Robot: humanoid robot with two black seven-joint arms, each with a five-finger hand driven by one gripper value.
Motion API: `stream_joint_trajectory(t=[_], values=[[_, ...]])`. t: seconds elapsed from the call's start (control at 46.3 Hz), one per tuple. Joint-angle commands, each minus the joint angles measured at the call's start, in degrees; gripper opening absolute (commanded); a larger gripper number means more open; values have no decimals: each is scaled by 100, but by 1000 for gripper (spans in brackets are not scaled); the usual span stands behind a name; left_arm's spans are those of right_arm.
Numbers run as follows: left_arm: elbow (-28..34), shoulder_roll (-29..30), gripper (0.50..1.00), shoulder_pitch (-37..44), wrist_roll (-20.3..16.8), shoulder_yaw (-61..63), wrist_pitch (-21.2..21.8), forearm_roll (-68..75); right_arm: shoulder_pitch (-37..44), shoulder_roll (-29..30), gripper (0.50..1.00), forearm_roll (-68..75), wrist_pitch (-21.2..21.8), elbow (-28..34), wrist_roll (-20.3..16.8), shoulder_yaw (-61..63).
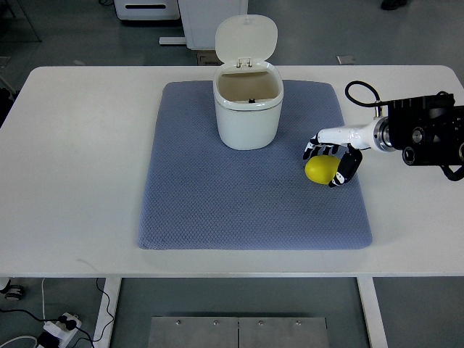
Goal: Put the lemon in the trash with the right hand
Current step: 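Close the right hand fingers around the yellow lemon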
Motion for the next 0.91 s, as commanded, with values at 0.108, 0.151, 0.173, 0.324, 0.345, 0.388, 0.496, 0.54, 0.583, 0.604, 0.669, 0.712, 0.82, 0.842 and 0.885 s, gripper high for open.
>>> stream_joint_trajectory(t=[0.108, 0.151, 0.173, 0.324, 0.345, 0.388, 0.496, 0.54, 0.583, 0.604, 0.669, 0.712, 0.82, 0.842, 0.885], values=[[0, 0, 1000, 0, 0, 0, -1, 0, -26, 0, 797, 9, -53, 1, 0, 0], [0, 0, 1000, 0, 0, 0, -1, 0, -34, 9, 799, 9, -62, 1, 0, 0], [0, 0, 1000, 0, 0, 0, 8, 0, -34, 9, 797, 9, -71, 1, 0, 0], [0, 0, 1000, 0, 0, 0, -1, 0, -70, 26, 795, 9, -80, 1, 0, 0], [0, 0, 1000, 0, 0, 0, -1, 0, -78, 26, 790, 9, -80, 1, 0, 0], [0, 0, 1000, 0, 0, 0, 8, 0, -87, 26, 784, 9, -97, 1, 0, 0], [0, 0, 1000, 0, 0, 0, -1, 0, -113, 35, 772, 9, -123, 1, 0, 0], [0, 0, 1000, 0, 0, 0, -1, 0, -114, 35, 761, 9, -124, 1, 0, 0], [0, 0, 1000, 0, 0, 0, -1, 0, -114, 44, 753, 9, -124, 1, 0, 0], [0, 0, 1000, 0, 0, 0, 8, 0, -114, 44, 740, 9, -124, 1, 0, 0], [0, 0, 1000, 0, 0, 0, 8, 0, -114, 53, 715, 9, -124, 1, 0, 0], [0, 0, 1000, 0, 0, 0, -1, 0, -114, 53, 694, 9, -141, 1, 0, 0], [0, 0, 1000, 0, 0, 0, -1, 0, -114, 53, 669, 9, -150, 1, 0, 0], [0, 0, 1000, 0, 0, 0, -1, 0, -114, 53, 661, 9, -150, 1, 0, 0], [0, 0, 1000, 0, 0, 0, -1, 0, -114, 53, 638, 18, -159, 1, 0, 0]])
